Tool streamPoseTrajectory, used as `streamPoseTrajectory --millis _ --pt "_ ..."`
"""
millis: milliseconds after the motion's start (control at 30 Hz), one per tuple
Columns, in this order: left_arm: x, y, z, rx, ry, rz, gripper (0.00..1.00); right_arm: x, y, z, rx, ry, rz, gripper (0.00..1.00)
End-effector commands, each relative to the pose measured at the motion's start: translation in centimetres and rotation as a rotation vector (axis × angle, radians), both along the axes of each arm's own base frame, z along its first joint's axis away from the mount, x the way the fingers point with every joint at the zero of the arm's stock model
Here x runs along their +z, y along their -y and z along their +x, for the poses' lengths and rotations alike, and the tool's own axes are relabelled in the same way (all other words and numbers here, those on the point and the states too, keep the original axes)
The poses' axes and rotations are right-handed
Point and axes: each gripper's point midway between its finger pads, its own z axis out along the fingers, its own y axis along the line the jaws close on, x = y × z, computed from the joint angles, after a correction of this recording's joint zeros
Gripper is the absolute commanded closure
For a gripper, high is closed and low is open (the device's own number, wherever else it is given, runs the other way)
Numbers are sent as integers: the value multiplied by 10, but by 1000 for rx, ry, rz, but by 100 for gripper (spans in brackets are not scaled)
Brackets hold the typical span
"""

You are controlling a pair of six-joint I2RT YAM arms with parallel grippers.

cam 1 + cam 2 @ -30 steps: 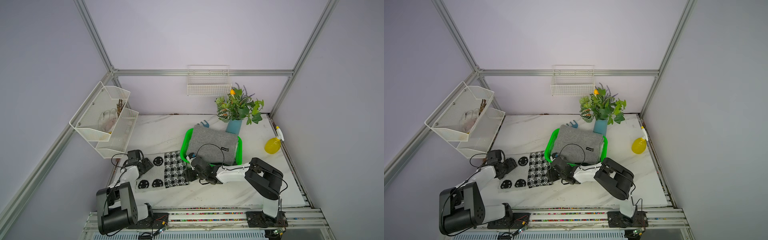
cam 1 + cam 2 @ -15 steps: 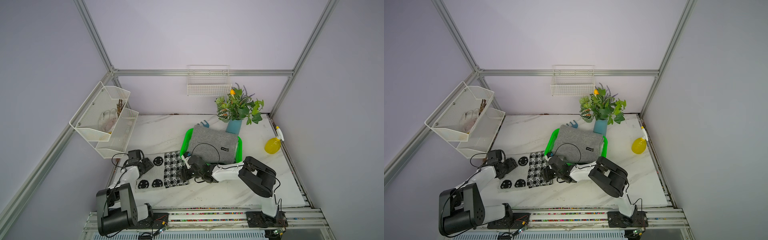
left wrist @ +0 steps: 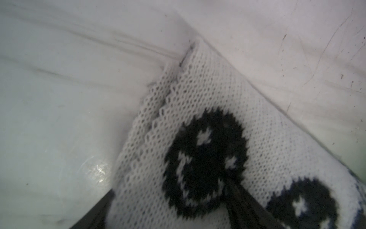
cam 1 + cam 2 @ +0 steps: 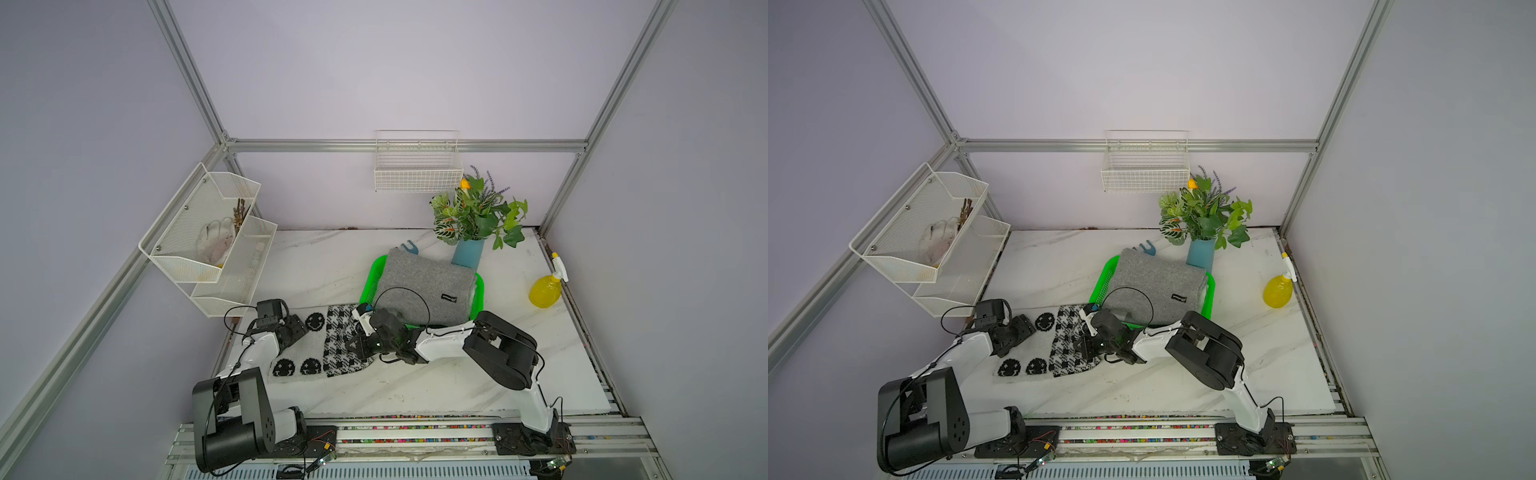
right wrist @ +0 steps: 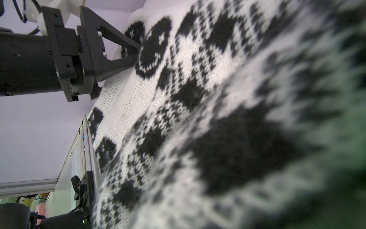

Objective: Put the folded scarf in the basket
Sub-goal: Pick up the scarf at the center of the board.

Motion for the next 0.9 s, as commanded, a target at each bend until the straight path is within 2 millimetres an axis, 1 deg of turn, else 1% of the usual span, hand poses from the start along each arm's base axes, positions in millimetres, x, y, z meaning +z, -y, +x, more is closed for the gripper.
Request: streamPoseTrajectory --millis 0,67,100,167,233,300,400,467,500,567,600,633,700,767,800,867 --pt "17 15 9 -56 60 -50 20 -16 14 -8 4 -14 -173 100" --pt "27 15 9 -46 68 -56 17 1 13 -3 4 4 -168 100" --pt "31 12 8 -36 59 -48 14 7 16 0 -2 7 -163 100" --pt "42 8 8 -26 47 -41 11 12 27 7 -26 38 -187 100" --pt "51 5 7 -38 20 -31 8 13 39 11 -45 81 -229 100" --pt "56 -2 2 -31 -17 9 7 11 46 9 -41 83 -236 100" --pt "51 -1 -2 -54 -40 9 6 14 45 4 -2 69 -190 100" --pt "53 -4 -5 -47 -40 33 6 13 45 4 3 80 -180 100" --pt "57 -7 -6 -43 -30 47 6 11 45 5 7 86 -186 100" --pt "60 -17 -13 -18 -28 82 5 8 45 7 11 92 -179 100" --pt "60 -19 -15 -6 -10 72 5 7 45 9 12 87 -170 100" --pt "61 -16 -15 2 13 46 5 8 45 10 15 89 -156 100" --pt "57 -4 -14 9 47 -27 5 12 43 14 13 97 -122 100" --pt "44 10 -18 7 40 -108 5 15 39 13 38 89 -90 100" --pt "38 11 -22 30 17 -99 5 17 38 11 50 90 -76 100" --pt "29 5 -35 114 -38 -91 5 24 34 6 74 91 -17 100"
